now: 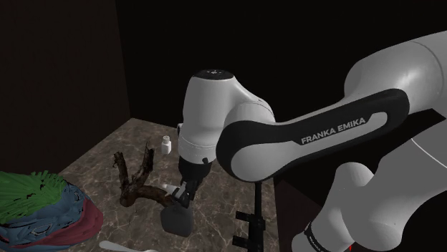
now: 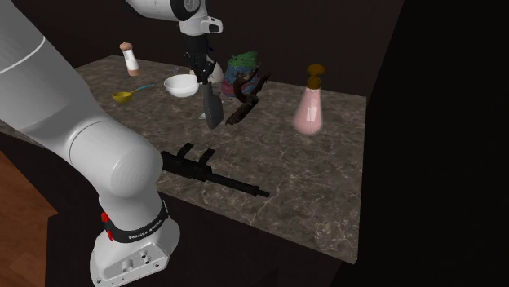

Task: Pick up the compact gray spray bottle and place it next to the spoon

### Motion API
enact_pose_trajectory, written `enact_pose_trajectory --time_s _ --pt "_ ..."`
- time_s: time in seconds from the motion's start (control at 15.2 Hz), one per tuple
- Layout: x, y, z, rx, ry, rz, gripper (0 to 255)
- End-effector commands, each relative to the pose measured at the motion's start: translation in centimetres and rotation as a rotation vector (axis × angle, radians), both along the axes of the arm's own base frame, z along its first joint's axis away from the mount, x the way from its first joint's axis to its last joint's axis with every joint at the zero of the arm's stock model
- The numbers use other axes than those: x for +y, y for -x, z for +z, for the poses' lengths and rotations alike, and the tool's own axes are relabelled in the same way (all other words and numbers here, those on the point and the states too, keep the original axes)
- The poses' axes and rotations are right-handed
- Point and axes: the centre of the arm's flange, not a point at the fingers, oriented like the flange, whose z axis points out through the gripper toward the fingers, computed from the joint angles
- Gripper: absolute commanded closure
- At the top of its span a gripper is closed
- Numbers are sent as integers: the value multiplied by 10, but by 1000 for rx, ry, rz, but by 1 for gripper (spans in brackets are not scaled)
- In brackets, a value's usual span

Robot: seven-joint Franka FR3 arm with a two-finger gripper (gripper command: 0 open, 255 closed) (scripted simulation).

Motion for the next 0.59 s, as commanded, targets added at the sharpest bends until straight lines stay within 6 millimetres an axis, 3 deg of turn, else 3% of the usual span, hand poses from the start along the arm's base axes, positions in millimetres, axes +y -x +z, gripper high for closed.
enact_pose_trajectory --time_s 0.0,0.26,0.33,0.53 --pt "0 0 0 0 0 0 255" --pt "0 0 0 0 0 0 255" --pt "0 0 0 0 0 0 0" --pt "0 0 0 0 0 0 0"
